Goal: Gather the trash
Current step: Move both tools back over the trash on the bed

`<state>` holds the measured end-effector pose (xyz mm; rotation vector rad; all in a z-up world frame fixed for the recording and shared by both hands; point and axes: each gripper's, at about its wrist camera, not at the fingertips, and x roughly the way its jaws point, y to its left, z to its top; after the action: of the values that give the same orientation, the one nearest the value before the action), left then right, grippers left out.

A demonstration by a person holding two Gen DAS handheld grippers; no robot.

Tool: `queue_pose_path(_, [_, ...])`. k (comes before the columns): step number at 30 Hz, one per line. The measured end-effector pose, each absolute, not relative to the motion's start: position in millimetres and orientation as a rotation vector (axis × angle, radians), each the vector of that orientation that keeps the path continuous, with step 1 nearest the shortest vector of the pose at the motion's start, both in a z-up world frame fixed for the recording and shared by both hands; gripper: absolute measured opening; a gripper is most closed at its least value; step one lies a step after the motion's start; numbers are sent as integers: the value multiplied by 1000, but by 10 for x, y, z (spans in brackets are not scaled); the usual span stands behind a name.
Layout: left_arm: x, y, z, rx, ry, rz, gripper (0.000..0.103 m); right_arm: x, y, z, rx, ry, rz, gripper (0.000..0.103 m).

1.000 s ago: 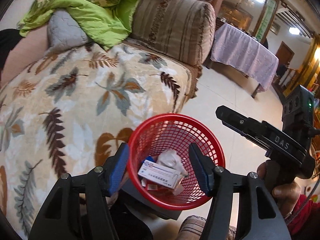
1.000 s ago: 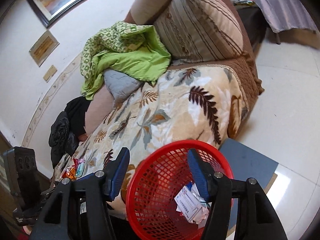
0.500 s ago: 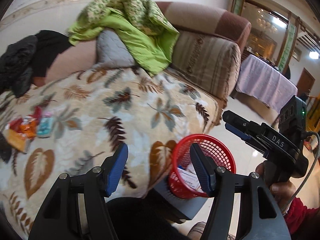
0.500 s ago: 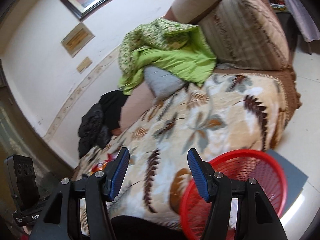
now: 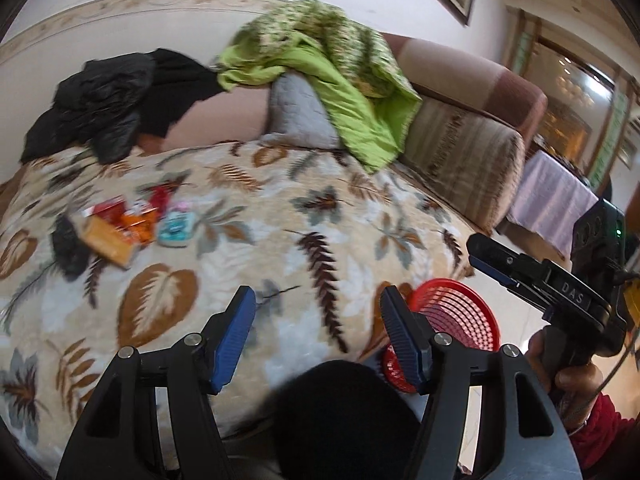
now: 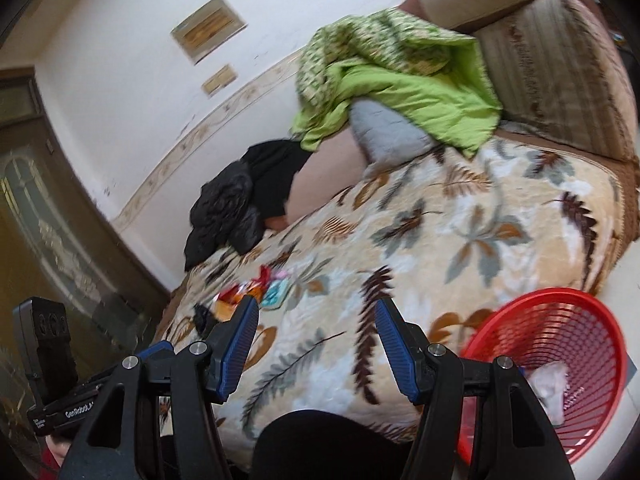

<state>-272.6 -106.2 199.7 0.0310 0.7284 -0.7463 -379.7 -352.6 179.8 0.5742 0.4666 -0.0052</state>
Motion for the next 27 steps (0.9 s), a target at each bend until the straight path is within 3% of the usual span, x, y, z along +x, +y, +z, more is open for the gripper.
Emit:
queue_pose_path(16, [-2298,404,1751,-134,740,-455,64,-2820,-2211,1764,386,601,250,65])
queue_pose_path(27, [-2167,761,1734,-208,719,-391,64,-2681,-2041,1752,354,623,262,65])
